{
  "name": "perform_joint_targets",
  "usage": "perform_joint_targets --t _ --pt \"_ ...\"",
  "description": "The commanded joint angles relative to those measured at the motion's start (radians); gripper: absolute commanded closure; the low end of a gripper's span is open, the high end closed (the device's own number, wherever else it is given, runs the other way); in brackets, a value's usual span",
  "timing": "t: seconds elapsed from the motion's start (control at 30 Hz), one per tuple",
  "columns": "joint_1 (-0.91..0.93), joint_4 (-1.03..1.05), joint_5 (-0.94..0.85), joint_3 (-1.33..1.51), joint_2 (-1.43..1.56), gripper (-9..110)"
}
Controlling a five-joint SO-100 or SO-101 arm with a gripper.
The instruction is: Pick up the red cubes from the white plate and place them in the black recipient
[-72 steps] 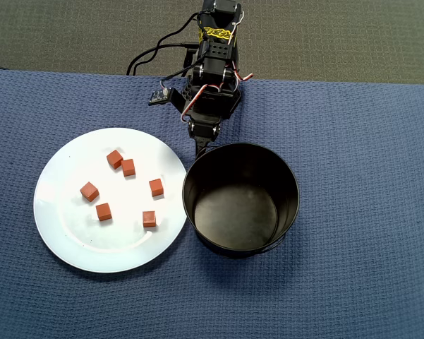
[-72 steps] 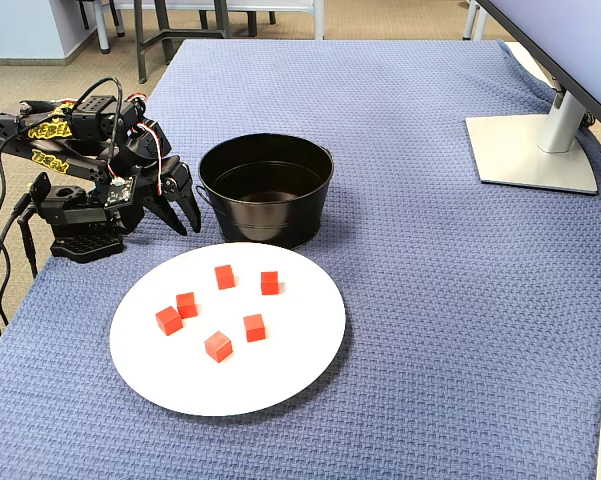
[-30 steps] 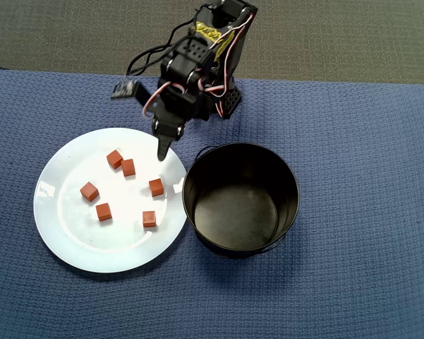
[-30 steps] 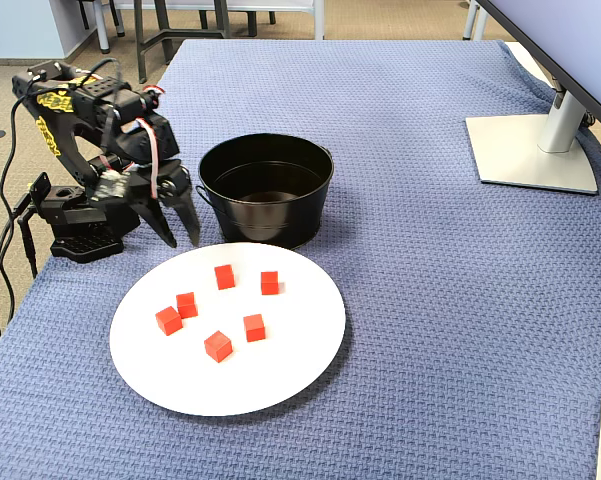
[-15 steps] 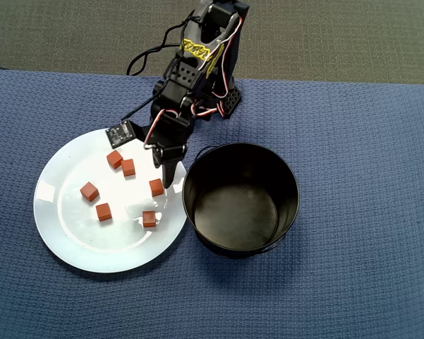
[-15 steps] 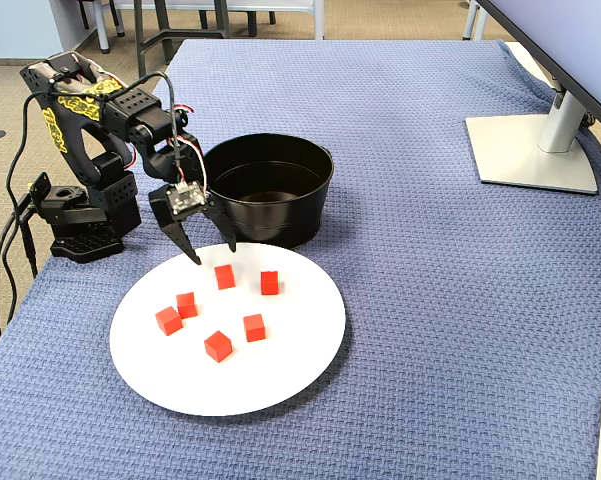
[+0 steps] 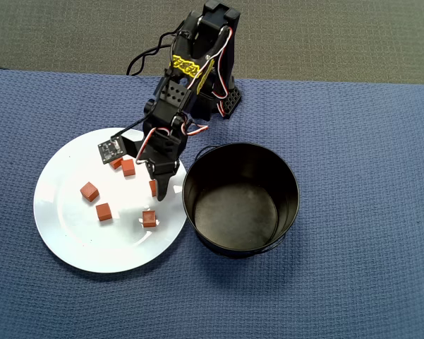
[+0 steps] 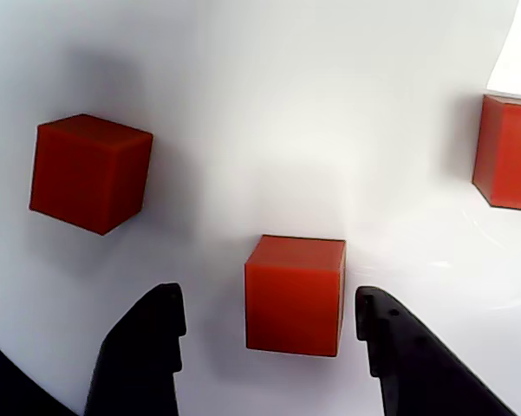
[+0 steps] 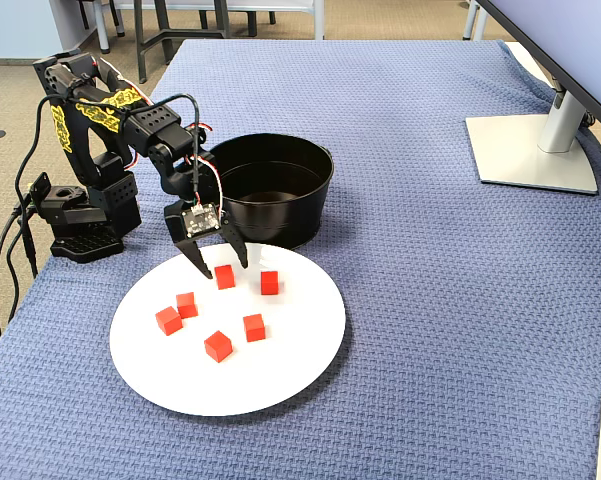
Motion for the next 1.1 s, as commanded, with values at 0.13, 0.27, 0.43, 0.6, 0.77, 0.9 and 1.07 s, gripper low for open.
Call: perform_joint_targets --t 0.13,0.27,0.43,0.6,0.77,0.9,1.07 --pt "0.008 -0.038 0.035 -0.074 -0.035 98" --pt "0.009 -0.04 0.031 -0.06 -0.032 101" --pt "0.026 -0.017 0.075 -0.058 0.04 101" --pt "0.072 0.153 0.219 -0.147 0.267 101" --pt "0.038 0.331 0.4 -0.302 0.465 102" --pt "-0.098 0.365 0.517 -0.39 0.517 102" --pt "-0.368 0.402 0.655 -0.468 0.405 102"
